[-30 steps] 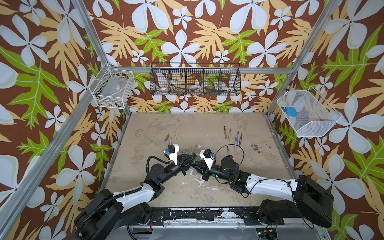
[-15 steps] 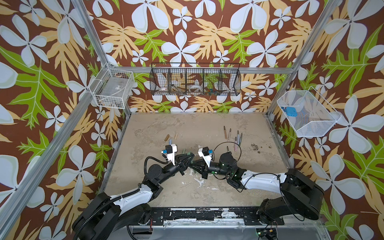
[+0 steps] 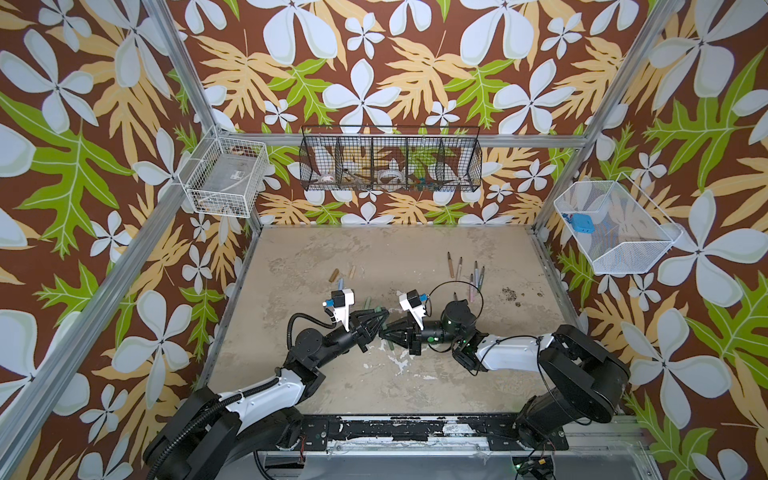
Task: Open the pen caps
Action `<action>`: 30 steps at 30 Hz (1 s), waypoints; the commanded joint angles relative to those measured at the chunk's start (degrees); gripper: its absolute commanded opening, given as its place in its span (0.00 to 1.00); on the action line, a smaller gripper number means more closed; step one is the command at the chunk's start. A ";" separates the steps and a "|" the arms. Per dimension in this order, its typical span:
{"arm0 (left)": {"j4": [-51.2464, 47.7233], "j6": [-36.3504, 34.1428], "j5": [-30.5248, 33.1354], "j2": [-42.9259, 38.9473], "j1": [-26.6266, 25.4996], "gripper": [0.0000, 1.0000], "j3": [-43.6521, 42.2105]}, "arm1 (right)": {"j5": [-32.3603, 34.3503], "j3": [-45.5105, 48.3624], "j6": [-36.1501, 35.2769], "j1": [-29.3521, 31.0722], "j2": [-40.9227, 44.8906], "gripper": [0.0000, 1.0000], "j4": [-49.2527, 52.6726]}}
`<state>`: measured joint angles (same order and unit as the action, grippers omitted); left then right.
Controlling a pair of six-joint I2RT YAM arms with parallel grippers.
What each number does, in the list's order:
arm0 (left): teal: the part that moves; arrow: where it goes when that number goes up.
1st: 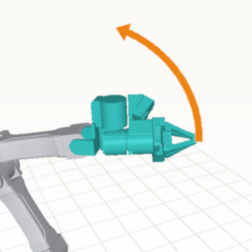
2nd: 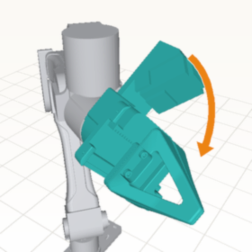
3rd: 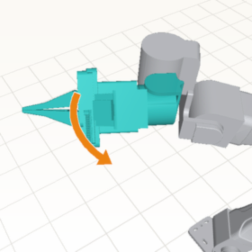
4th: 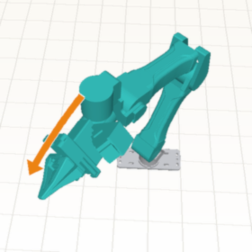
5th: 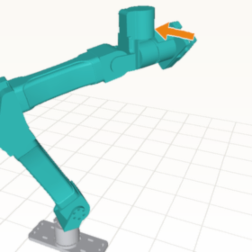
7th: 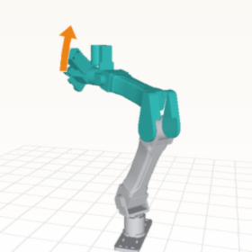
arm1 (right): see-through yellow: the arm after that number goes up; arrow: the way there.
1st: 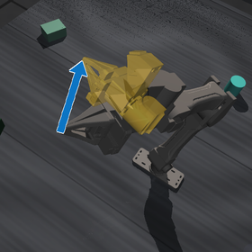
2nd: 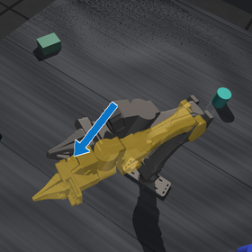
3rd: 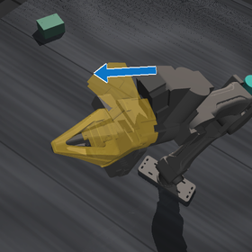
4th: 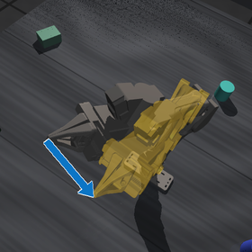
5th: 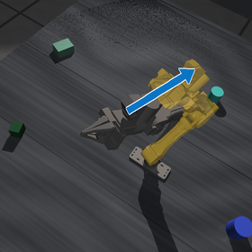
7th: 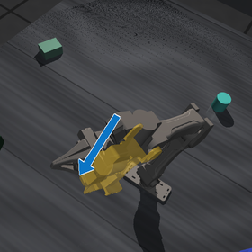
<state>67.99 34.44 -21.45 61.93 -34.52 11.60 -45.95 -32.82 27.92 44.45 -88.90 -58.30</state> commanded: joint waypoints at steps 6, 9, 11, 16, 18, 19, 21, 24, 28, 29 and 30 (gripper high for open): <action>5.95 -0.54 4.85 -0.10 1.08 0.00 0.09 | 19.02 0.32 -10.41 2.32 7.65 0.00 19.09; 5.86 -0.43 5.10 -0.53 1.20 0.00 -0.17 | 25.15 -0.23 -12.94 3.49 9.58 0.00 23.30; 6.01 -0.46 5.35 -0.72 1.28 0.00 -0.35 | 27.36 -0.29 -13.70 3.98 10.50 0.00 24.51; 7.03 0.02 5.63 -1.10 1.56 0.00 -0.96 | 27.86 -0.74 -15.08 4.40 11.19 0.00 26.55; 7.20 0.19 5.55 -1.41 1.63 0.00 -1.06 | 26.24 -0.86 -15.86 4.35 11.16 0.00 26.62; 7.27 0.24 5.48 -1.54 1.70 0.00 -1.14 | 24.93 -0.97 -16.13 4.34 11.04 0.00 26.49; 7.85 0.28 5.00 -1.58 1.74 0.00 -1.27 | 20.36 -1.26 -16.50 4.29 10.18 0.00 25.91; 8.73 0.57 4.14 -1.54 1.82 0.00 -1.29 | 14.22 -2.89 -17.15 4.16 8.31 0.00 26.94; 9.34 0.85 3.61 -1.90 1.83 0.00 -1.48 | 8.51 -2.81 -16.40 3.09 7.13 0.00 25.70; 9.44 1.08 3.78 -2.16 1.89 0.00 -1.64 | 6.90 -2.66 -16.06 2.76 6.85 0.00 25.20; 9.74 1.38 3.79 -2.21 1.91 0.00 -1.75 | 5.30 -2.80 -15.97 2.08 6.69 0.00 25.43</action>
<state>69.32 35.66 -21.15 60.34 -33.12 9.78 -34.57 -35.97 11.38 47.48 -81.60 -38.37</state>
